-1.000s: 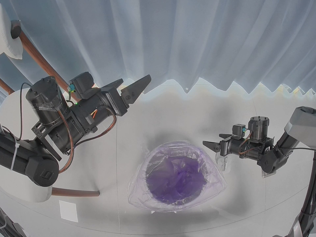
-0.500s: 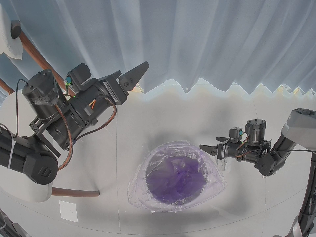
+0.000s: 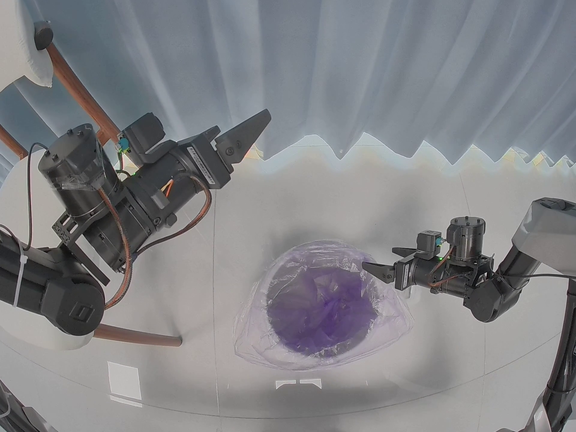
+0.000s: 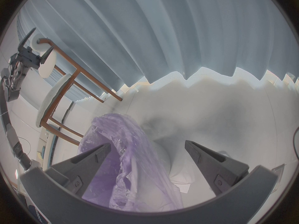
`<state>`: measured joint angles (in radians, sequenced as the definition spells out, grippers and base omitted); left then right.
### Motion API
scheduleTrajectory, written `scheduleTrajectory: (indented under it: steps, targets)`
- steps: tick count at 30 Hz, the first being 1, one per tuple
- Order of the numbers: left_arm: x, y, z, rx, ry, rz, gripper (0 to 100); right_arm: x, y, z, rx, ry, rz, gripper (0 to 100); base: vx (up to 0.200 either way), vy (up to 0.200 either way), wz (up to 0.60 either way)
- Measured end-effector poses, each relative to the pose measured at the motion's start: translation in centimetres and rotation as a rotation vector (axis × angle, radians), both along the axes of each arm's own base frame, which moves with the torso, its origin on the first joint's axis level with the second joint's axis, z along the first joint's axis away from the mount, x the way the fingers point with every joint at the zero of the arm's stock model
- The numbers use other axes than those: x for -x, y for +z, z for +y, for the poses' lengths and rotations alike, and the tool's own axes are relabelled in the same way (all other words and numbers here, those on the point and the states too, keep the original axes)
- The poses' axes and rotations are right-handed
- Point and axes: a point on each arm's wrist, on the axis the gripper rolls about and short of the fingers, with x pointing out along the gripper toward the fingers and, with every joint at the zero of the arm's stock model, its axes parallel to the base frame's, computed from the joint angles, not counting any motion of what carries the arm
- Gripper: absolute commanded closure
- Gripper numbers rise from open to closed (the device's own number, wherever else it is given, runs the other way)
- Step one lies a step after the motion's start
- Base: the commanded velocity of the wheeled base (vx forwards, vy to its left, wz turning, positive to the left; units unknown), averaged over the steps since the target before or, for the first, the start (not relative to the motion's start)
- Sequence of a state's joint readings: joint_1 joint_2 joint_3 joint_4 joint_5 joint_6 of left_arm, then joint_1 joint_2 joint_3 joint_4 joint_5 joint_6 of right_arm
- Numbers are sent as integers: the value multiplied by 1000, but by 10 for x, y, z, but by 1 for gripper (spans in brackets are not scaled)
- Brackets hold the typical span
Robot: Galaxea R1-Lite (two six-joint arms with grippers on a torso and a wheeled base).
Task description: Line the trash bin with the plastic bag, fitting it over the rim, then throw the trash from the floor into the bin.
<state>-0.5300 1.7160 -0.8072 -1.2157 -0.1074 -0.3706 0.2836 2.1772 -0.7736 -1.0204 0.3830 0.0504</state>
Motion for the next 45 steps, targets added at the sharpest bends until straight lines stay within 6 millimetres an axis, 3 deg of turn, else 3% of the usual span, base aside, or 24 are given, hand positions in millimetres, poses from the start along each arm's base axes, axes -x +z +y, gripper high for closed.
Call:
scheduleTrajectory:
  steps: [5, 21, 30, 40, 41, 45]
  targets:
    - [0, 2, 0, 8, 8, -7, 0, -1, 3, 2, -11, 4, -40, 0, 0, -200, 0]
    - [2, 1, -1, 16, -2, -35, 0, -6, 6, 12, -71, 50, -206, 0, 0, 0, 0]
    - [2, -1, -3, 13, -7, -31, 0, 0, -19, 25, -59, 110, -191, 0, 0, 0, 0]
    - [1, -4, -4, 8, -8, -22, 0, -2, -31, 30, -53, 121, -170, 0, 0, 0, 0]
    - [1, -4, -4, 7, -9, -22, 0, -2, -31, 31, -54, 121, -171, 100, 0, 0, 0]
    - [1, -4, -5, 4, -10, -22, 0, -4, -31, 32, -58, 119, -176, 100, 0, 0, 0]
